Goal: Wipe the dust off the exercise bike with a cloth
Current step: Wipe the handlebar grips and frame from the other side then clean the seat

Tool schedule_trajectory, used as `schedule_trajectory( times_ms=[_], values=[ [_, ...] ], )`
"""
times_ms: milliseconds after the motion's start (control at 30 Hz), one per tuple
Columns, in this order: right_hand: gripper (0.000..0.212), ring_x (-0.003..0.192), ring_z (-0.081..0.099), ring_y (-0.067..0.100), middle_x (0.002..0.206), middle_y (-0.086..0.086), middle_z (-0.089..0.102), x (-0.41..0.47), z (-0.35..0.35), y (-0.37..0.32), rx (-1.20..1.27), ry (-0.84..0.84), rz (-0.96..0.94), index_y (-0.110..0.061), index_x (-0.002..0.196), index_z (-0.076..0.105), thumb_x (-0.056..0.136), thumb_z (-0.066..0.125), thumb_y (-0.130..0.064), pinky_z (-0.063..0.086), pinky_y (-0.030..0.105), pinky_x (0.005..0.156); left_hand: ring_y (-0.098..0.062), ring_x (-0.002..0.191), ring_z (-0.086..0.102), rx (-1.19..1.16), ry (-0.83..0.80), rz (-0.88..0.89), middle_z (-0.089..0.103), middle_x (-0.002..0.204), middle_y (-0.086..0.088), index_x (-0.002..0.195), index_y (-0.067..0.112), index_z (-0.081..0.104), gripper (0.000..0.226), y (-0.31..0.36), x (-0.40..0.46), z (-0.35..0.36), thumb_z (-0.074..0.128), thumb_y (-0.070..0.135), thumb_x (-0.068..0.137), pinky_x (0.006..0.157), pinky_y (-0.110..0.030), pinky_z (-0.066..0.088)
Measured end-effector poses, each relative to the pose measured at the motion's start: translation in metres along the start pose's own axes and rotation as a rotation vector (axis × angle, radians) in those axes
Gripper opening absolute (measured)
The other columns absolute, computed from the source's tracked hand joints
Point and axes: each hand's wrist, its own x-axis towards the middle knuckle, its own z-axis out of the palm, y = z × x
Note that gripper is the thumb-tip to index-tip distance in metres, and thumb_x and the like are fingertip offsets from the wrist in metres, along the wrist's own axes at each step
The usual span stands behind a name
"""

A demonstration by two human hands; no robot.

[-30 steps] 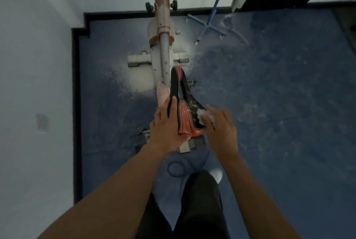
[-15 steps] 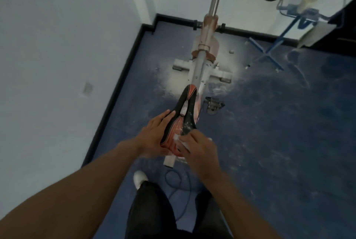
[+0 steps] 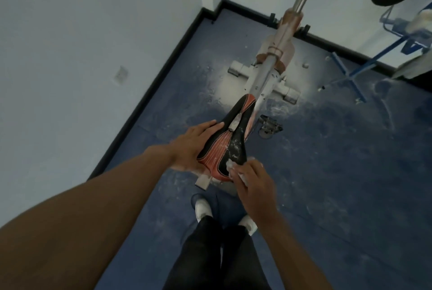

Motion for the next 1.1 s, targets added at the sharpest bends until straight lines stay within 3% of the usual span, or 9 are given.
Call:
schedule_trajectory(
  times_ms=[100, 200, 267, 400, 533, 667, 800, 967, 1100],
  values=[
    [0.021, 0.071, 0.056, 0.012, 0.089, 0.000, 0.060, -0.017, -0.003, 0.000, 0.034, -0.031, -0.021, -0.014, 0.100, 0.064, 0.104, 0.057, -0.034, 0.051, 0.032, 0.057, -0.025, 0.154, 0.002, -0.018, 0.001, 0.009, -0.011, 0.164, 0.019, 0.155, 0.048, -0.016, 0.137, 0.000, -0.002, 0.000, 0.089, 0.050, 0.067, 0.121, -0.062, 0.019],
    [0.030, 0.072, 0.051, 0.003, 0.088, -0.005, 0.055, -0.005, -0.011, -0.007, 0.021, 0.074, 0.147, -0.008, 0.091, 0.066, 0.102, 0.057, -0.034, 0.043, 0.011, 0.064, -0.024, 0.153, 0.002, -0.041, 0.008, 0.031, -0.011, 0.165, 0.019, 0.155, 0.049, -0.016, 0.135, -0.002, 0.000, 0.001, 0.088, 0.051, 0.069, 0.121, -0.063, 0.018],
    [0.031, 0.074, 0.049, 0.001, 0.090, -0.008, 0.051, 0.004, -0.010, -0.006, -0.010, 0.108, 0.204, -0.008, 0.090, 0.065, 0.101, 0.056, -0.036, 0.039, 0.007, 0.066, -0.023, 0.153, 0.002, -0.050, 0.013, 0.043, -0.011, 0.165, 0.019, 0.154, 0.050, -0.015, 0.135, -0.004, 0.000, 0.002, 0.089, 0.051, 0.069, 0.121, -0.063, 0.018],
    [0.024, 0.073, 0.050, 0.006, 0.089, -0.005, 0.053, -0.005, -0.007, 0.006, 0.004, -0.011, 0.114, -0.010, 0.092, 0.063, 0.101, 0.055, -0.032, 0.044, 0.019, 0.062, -0.021, 0.153, 0.002, -0.066, 0.026, 0.051, -0.010, 0.164, 0.021, 0.154, 0.050, -0.014, 0.134, -0.002, -0.001, 0.002, 0.089, 0.046, 0.070, 0.122, -0.059, 0.018],
    [0.027, 0.074, 0.054, 0.007, 0.089, -0.003, 0.057, -0.004, -0.014, 0.007, 0.028, 0.045, 0.146, -0.008, 0.092, 0.066, 0.099, 0.057, -0.032, 0.050, 0.030, 0.060, -0.020, 0.154, 0.000, -0.054, 0.056, 0.044, -0.012, 0.165, 0.021, 0.154, 0.051, -0.017, 0.135, -0.002, -0.002, 0.002, 0.089, 0.046, 0.069, 0.123, -0.056, 0.015],
    [0.016, 0.079, 0.060, 0.008, 0.094, -0.003, 0.061, 0.025, -0.007, -0.020, 0.083, -0.033, -0.027, -0.010, 0.100, 0.071, 0.099, 0.069, -0.026, 0.049, 0.018, 0.068, -0.026, 0.154, -0.002, 0.127, 0.137, -0.065, -0.012, 0.167, 0.002, 0.156, 0.035, -0.024, 0.138, 0.013, -0.010, 0.016, 0.084, 0.056, 0.072, 0.122, -0.053, 0.016],
    [0.017, 0.081, 0.063, 0.012, 0.098, -0.006, 0.061, 0.032, -0.007, -0.024, -0.087, -0.186, -0.111, -0.021, 0.109, 0.072, 0.099, 0.066, -0.034, 0.052, 0.024, 0.060, -0.034, 0.154, 0.004, 0.144, 0.291, -0.235, -0.004, 0.166, -0.012, 0.159, 0.021, -0.019, 0.138, 0.036, -0.017, 0.039, 0.081, 0.062, 0.072, 0.122, -0.055, 0.025],
    [0.010, 0.067, 0.060, 0.010, 0.085, -0.006, 0.061, 0.021, -0.038, -0.009, -0.186, -0.181, -0.151, -0.021, 0.098, 0.074, 0.089, 0.078, -0.021, 0.038, 0.017, 0.052, -0.039, 0.149, 0.014, 0.052, 0.350, -0.364, 0.002, 0.164, -0.017, 0.160, 0.025, -0.015, 0.138, 0.053, -0.018, 0.044, 0.086, 0.054, 0.070, 0.117, -0.058, 0.032],
    [0.008, 0.072, 0.062, 0.013, 0.091, -0.005, 0.063, 0.049, -0.019, -0.026, -0.183, -0.206, -0.152, -0.021, 0.100, 0.073, 0.095, 0.071, -0.027, 0.048, 0.026, 0.052, -0.041, 0.143, 0.022, 0.024, 0.359, -0.400, 0.005, 0.160, -0.015, 0.160, 0.030, -0.012, 0.139, 0.053, -0.015, 0.045, 0.089, 0.050, 0.067, 0.111, -0.056, 0.042]
  ],
)
